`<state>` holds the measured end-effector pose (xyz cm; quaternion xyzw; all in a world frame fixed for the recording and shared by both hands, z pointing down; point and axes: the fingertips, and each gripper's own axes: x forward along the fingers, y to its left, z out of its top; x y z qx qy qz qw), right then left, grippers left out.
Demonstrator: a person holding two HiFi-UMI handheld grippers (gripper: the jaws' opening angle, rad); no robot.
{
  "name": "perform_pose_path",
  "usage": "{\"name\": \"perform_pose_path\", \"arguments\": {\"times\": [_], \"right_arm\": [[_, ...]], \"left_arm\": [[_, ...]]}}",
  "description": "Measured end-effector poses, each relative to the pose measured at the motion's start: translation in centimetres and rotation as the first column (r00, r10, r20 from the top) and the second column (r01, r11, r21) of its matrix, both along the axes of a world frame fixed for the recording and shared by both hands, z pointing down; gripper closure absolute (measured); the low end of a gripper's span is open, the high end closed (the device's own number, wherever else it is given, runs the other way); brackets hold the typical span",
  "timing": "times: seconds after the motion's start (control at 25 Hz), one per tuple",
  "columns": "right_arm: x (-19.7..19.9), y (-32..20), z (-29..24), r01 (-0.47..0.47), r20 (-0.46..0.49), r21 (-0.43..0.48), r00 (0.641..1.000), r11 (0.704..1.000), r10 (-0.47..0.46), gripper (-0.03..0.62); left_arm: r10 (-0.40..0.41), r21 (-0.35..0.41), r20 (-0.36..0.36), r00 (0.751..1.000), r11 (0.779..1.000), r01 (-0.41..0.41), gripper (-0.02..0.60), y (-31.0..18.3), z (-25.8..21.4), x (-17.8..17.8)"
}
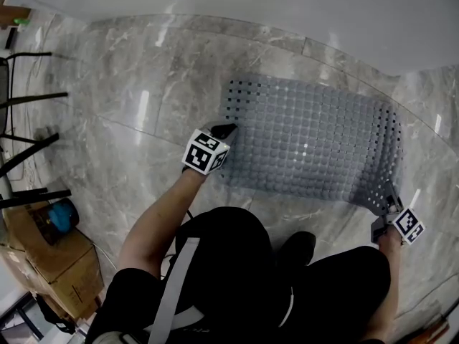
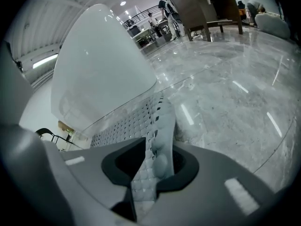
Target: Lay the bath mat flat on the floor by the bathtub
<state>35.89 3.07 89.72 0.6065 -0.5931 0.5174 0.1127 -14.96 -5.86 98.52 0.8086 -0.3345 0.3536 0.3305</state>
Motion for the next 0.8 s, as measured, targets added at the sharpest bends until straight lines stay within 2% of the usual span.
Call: {"name": "perform_pose_path", "arguments": {"times": [0.12,0.16,0.2,0.28,0.48,0.64,0.8], "right_arm": [[0.4,0.5,0.1,-0.014,0.003,-0.006,1.0,1.0,0.014,0.516],[0.3,0.5,0.2,-0.013,0.001,-0.009,1.0,1.0,0.013,0.516],[0.2,0.5,0.3,-0.011,-0.003,-0.012,1.0,1.0,0.011,0.516],[0.1,0.6,0.3,-0.01,-0.021,-0.02,1.0,1.0,0.01,0.516],[0.5,1.6,-0.5,0.004,-0.08,-0.017,0.997,1.0,-0.006,0.477],[1.4,2.2,-0.9,-0.042,-0.084,-0.001,0.996,0.999,0.042,0.454],[2.4,3.1,-0.6,-0.099,-0.035,-0.008,0.994,0.995,0.099,0.448]], "left_arm": [[0.034,0.003,0.061,0.998,0.999,-0.035,0.543,1.6,1.1,-0.3],[0.054,0.013,0.093,0.994,0.998,-0.056,0.546,1.4,1.4,-0.6],[0.076,0.022,0.123,0.989,0.997,-0.08,0.575,1.2,1.6,-0.9],[0.103,0.035,0.156,0.982,0.993,-0.109,0.574,0.7,2.1,-1.0],[0.04,0.046,0.172,0.984,0.998,-0.049,0.568,-1.4,2.2,-2.1],[0.08,0.049,0.199,0.977,0.995,-0.092,0.568,-2.0,2.2,-2.6],[0.045,0.061,0.206,0.978,0.996,-0.058,0.572,-4.7,2.4,-2.5]]}}
